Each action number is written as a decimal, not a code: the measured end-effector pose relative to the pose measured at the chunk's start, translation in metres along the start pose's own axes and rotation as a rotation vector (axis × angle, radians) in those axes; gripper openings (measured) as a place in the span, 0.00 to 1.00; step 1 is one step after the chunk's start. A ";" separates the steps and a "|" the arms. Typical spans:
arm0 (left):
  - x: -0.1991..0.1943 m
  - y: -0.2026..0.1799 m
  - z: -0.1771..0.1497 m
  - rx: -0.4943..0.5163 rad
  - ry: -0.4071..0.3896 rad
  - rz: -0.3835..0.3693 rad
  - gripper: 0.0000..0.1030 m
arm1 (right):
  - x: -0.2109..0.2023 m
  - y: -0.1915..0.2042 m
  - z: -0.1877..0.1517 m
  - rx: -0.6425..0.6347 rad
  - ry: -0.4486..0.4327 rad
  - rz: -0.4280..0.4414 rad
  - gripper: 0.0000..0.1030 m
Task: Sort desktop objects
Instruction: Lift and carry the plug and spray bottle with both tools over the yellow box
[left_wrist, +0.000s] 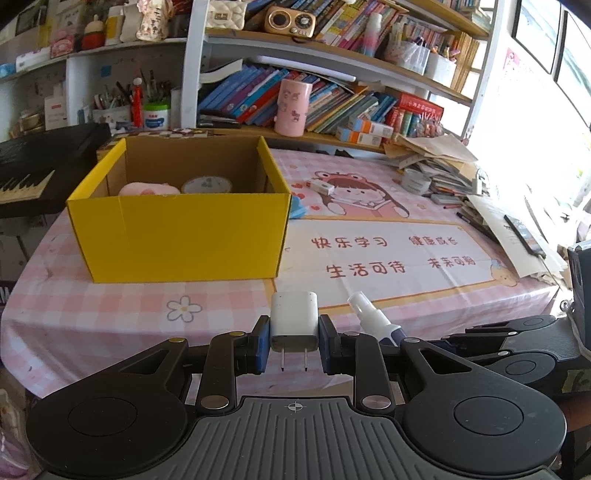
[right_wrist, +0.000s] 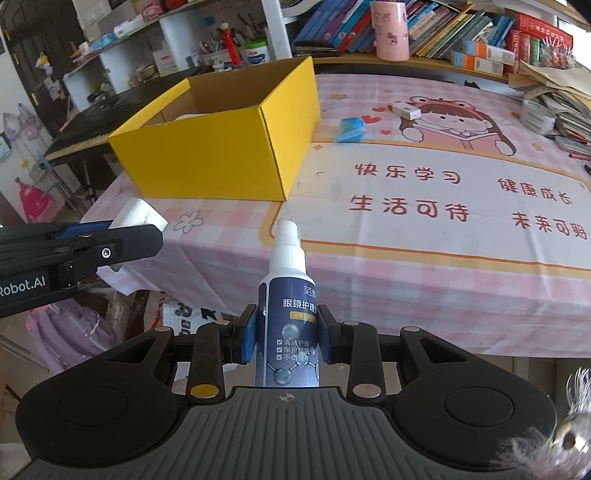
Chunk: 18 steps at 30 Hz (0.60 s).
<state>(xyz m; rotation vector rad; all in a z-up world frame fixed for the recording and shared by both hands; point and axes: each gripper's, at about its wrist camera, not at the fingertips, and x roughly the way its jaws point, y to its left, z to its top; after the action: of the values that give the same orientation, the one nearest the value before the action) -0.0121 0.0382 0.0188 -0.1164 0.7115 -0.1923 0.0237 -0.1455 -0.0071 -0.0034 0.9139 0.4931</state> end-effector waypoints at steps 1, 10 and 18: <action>0.000 0.000 -0.001 0.000 0.002 0.000 0.24 | 0.000 0.001 0.000 -0.001 0.002 0.002 0.29; -0.002 0.000 -0.003 0.007 0.006 -0.008 0.24 | -0.001 0.005 -0.003 -0.007 0.009 0.003 0.29; -0.008 0.004 -0.004 -0.015 -0.008 0.005 0.24 | 0.001 0.013 -0.001 -0.041 0.012 0.007 0.29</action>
<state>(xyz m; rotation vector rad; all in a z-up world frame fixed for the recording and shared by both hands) -0.0198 0.0436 0.0198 -0.1298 0.7049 -0.1816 0.0178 -0.1337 -0.0057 -0.0402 0.9154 0.5185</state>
